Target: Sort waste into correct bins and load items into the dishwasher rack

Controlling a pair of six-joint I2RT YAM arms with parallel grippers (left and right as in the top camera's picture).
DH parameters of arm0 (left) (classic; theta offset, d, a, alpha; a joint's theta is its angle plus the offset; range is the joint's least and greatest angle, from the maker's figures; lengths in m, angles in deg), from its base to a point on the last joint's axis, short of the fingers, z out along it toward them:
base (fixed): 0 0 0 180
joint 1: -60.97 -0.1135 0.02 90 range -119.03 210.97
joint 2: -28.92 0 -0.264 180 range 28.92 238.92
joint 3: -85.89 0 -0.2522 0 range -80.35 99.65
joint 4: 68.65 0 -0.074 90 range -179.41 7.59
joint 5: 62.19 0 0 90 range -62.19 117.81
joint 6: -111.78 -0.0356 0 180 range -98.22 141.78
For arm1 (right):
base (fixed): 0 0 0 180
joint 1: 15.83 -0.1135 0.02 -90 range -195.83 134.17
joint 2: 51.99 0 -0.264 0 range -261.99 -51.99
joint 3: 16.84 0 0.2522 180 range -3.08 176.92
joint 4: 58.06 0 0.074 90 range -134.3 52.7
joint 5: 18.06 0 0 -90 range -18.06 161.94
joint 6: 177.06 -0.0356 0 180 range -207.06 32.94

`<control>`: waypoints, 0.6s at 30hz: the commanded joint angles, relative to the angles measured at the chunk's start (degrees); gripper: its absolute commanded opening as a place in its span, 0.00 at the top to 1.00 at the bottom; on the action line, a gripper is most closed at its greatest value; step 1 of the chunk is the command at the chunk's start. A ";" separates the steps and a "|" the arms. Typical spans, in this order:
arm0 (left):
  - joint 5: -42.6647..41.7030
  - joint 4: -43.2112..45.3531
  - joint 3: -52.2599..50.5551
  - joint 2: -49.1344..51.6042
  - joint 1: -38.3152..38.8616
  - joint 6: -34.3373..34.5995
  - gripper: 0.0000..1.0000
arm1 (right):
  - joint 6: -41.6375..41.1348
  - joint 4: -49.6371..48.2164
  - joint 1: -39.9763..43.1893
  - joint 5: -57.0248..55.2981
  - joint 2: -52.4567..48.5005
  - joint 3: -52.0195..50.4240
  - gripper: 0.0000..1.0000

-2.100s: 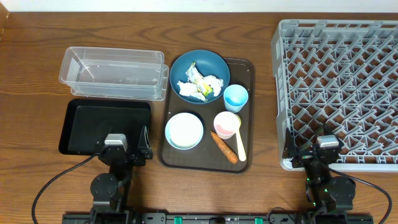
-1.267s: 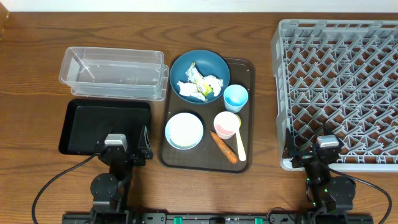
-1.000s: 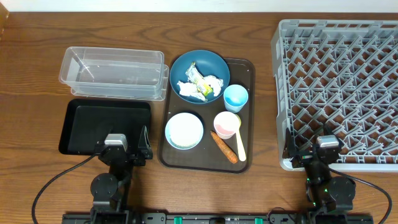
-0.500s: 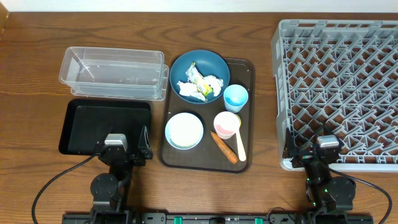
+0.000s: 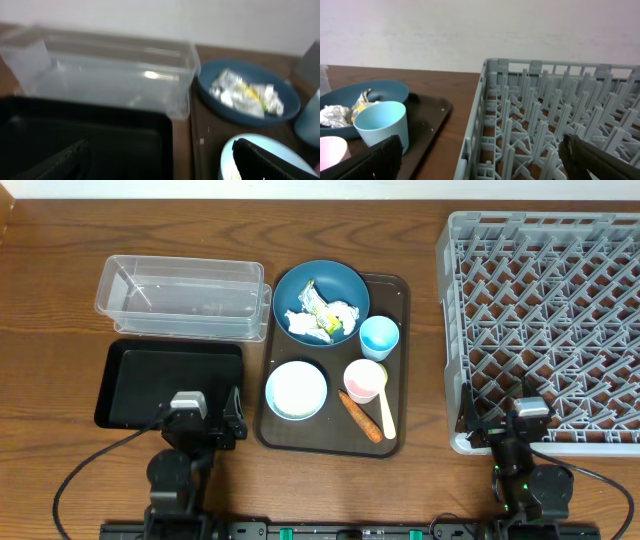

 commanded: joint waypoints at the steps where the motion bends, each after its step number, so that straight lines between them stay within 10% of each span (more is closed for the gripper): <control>1: -1.07 -0.61 6.73 6.10 -0.24 0.37 0.08 | -0.81 -0.26 -0.31 -0.83 -2.89 3.78 0.01; 18: -4.63 -29.83 50.10 50.69 -0.02 0.26 0.08 | 0.35 14.80 -0.31 0.70 -46.45 36.94 0.01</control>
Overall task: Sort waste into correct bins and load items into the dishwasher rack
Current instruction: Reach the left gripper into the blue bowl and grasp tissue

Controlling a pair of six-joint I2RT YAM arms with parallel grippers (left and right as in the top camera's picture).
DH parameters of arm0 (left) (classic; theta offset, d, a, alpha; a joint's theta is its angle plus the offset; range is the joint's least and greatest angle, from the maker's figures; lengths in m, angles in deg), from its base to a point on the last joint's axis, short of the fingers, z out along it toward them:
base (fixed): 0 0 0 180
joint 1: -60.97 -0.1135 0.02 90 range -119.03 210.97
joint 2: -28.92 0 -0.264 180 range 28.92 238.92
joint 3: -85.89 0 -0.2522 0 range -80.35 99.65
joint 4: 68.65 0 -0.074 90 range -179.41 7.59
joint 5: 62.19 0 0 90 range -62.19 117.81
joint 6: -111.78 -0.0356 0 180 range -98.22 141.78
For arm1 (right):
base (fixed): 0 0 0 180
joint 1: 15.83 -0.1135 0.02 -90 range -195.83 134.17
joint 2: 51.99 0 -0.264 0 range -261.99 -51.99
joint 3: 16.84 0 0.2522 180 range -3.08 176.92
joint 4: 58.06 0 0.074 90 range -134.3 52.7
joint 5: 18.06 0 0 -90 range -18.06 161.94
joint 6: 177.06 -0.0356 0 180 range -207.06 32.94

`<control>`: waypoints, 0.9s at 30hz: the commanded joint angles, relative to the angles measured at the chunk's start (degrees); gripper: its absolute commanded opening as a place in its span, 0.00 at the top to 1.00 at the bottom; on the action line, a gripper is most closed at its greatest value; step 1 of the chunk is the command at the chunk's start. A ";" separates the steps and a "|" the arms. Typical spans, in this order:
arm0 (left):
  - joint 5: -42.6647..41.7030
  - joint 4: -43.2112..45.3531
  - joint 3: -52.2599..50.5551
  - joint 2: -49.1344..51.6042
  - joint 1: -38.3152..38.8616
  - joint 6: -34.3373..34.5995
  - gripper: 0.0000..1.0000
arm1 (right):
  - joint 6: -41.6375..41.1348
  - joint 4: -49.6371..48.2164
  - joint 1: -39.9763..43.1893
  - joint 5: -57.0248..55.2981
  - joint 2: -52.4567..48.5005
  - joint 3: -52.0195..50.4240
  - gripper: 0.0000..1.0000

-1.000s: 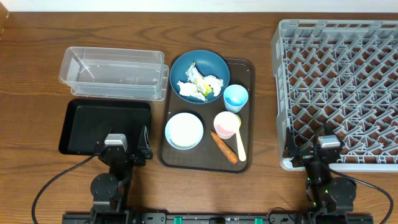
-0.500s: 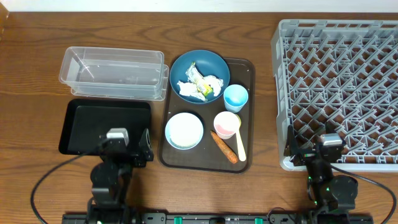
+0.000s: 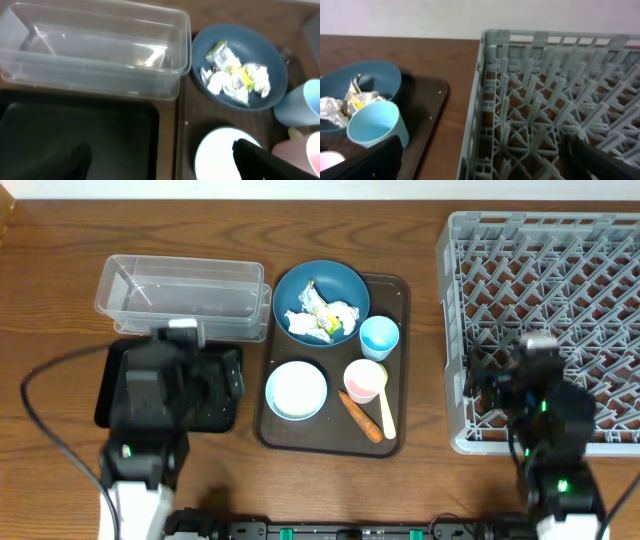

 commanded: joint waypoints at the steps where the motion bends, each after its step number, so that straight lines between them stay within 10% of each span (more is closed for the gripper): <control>1: -1.18 -7.85 9.66 6.73 -0.07 0.26 0.08 | 0.83 5.64 -0.31 1.68 -8.07 8.94 0.01; 12: -3.48 -18.36 16.65 16.79 -0.07 0.52 0.08 | 0.68 22.53 -0.22 1.25 -26.93 27.30 0.01; 27: -3.63 5.57 16.65 24.81 7.17 4.17 0.08 | 0.44 22.27 -0.26 1.68 -26.97 27.30 0.01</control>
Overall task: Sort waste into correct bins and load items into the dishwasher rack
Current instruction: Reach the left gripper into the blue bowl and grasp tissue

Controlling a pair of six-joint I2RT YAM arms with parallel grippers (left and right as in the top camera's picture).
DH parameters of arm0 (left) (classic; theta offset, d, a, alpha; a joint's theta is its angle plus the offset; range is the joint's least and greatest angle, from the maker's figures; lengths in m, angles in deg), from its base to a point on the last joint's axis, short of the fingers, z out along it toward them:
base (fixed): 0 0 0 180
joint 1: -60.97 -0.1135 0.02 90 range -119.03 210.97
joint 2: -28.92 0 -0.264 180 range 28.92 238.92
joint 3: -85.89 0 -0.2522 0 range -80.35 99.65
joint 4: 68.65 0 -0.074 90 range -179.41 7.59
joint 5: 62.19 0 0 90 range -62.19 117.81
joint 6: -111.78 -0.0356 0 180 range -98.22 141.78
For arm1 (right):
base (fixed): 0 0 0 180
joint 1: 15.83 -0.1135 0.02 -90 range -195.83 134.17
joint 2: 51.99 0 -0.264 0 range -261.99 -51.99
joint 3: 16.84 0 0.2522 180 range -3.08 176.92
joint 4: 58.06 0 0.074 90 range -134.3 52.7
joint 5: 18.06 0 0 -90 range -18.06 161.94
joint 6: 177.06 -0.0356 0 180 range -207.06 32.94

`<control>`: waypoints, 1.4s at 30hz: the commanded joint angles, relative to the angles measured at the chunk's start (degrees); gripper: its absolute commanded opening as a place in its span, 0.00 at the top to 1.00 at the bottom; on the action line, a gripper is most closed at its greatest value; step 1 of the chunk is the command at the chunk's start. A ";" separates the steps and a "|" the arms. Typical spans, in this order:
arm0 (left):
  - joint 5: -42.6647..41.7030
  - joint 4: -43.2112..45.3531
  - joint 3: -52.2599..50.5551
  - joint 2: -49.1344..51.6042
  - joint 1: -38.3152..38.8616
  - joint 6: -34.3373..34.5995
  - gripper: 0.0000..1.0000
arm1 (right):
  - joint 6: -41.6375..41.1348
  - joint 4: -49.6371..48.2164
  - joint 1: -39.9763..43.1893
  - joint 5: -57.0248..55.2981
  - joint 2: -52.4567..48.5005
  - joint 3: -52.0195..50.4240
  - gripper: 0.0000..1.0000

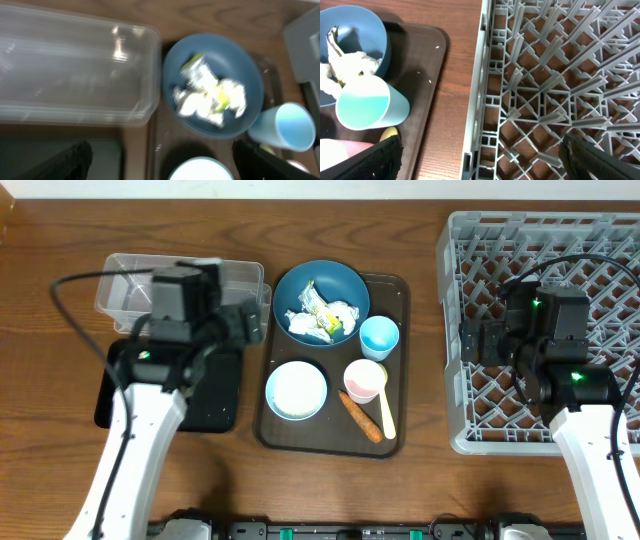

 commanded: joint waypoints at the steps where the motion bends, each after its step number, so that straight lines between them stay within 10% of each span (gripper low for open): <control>1: -0.57 4.13 0.90 4.72 3.72 0.79 0.08 | -0.20 0.04 -0.17 0.48 0.07 1.05 0.01; 12: -0.46 17.75 0.90 20.31 12.74 0.76 0.09 | -0.20 0.31 -0.17 0.48 0.07 1.05 0.01; 42: -0.42 19.39 0.87 33.35 14.67 0.76 0.25 | -0.20 0.72 -0.17 0.48 0.07 1.05 0.01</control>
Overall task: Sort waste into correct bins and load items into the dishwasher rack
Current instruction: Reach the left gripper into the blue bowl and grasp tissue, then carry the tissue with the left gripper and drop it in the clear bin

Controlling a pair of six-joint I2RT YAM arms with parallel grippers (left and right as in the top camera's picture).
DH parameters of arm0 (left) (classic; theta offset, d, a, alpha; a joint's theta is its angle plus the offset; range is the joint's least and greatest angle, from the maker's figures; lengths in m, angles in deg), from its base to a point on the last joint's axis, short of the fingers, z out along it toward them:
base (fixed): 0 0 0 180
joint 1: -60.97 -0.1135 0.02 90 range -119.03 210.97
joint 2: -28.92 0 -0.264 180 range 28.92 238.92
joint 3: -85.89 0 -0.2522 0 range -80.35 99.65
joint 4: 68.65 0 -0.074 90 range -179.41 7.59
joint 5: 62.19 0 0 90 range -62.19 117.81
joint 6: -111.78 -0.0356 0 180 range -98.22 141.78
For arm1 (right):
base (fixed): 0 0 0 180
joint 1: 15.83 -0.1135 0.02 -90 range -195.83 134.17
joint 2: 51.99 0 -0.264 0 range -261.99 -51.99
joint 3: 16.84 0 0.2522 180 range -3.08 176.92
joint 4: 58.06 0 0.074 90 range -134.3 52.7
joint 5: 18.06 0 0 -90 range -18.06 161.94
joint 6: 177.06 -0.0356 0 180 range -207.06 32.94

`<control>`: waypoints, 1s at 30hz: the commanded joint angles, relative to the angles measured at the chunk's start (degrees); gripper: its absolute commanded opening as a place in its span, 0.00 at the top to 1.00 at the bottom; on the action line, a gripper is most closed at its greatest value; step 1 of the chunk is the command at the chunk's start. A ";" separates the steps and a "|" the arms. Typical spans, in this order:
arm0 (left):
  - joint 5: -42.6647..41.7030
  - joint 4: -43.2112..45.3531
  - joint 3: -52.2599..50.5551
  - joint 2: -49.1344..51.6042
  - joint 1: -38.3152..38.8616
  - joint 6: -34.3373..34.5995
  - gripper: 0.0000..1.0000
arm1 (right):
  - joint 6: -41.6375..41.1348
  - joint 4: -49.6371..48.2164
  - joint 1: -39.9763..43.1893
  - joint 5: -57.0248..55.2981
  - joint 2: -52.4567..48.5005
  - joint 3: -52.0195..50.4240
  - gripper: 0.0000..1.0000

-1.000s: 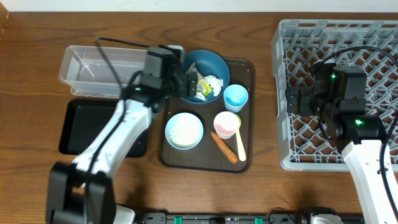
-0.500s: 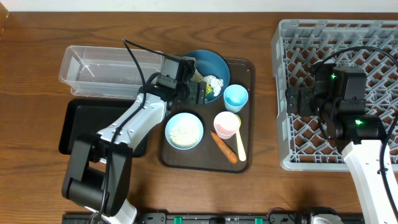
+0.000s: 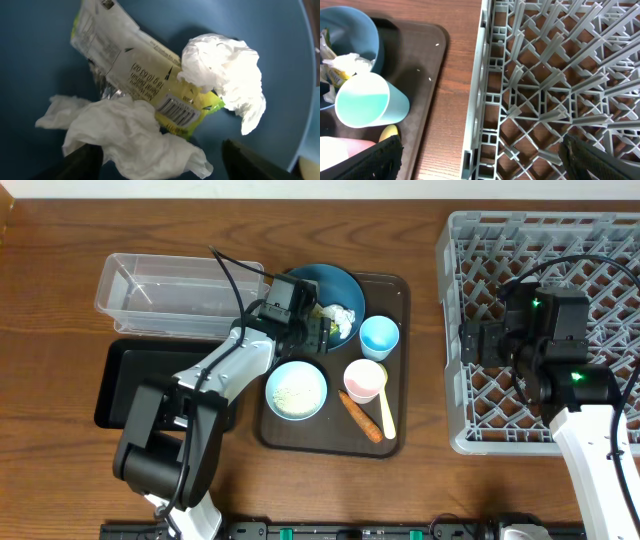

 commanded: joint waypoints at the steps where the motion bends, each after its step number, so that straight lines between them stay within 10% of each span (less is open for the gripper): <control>1: -0.02 -0.09 0.87 1.27 0.15 0.02 0.28 | -0.20 0.26 -0.17 0.48 0.07 1.05 0.01; 15: -0.02 2.45 0.90 1.25 0.13 0.02 0.94 | -0.20 1.29 -0.17 0.48 0.07 1.05 0.01; 30: 0.37 0.46 0.90 -11.85 -0.81 0.00 0.94 | -0.17 1.22 -0.17 0.44 0.07 1.05 0.01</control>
